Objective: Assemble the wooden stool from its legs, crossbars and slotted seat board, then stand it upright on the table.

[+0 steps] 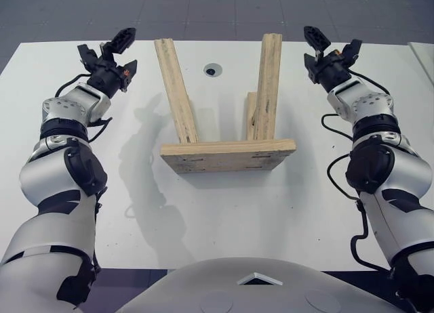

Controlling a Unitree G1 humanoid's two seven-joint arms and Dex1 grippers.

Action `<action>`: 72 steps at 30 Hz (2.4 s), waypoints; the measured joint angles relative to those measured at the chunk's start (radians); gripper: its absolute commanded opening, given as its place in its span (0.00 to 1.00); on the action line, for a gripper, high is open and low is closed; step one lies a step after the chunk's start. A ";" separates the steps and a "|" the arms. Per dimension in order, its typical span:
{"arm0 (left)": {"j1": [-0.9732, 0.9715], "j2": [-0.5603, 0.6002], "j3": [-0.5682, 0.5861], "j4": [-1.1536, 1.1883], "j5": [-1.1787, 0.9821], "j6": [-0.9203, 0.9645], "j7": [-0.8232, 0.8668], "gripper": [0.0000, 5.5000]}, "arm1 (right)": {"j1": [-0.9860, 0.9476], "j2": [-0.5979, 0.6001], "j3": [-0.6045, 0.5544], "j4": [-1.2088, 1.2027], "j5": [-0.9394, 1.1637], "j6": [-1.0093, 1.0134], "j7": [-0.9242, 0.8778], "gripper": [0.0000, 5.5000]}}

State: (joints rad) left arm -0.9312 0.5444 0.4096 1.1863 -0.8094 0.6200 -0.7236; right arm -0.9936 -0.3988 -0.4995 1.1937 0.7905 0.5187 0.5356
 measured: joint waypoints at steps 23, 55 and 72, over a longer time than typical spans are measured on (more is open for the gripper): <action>1.026 0.352 -0.164 -1.186 0.228 -0.281 -0.762 0.98 | 1.058 -0.577 0.286 -1.569 -0.113 0.262 0.574 0.98; 0.791 0.191 -0.476 -1.141 0.296 -0.275 -0.761 0.50 | 0.789 -0.358 0.665 -1.391 -0.215 0.170 0.630 0.49; 0.189 0.324 -0.433 -0.893 -0.087 0.636 -0.754 0.24 | 0.361 -0.148 0.264 -1.019 0.582 0.770 0.247 0.24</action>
State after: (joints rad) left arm -0.7424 0.8684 -0.0239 0.2934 -0.8962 1.2556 -1.4774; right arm -0.6330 -0.5467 -0.2356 0.1744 1.3721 1.2882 0.7830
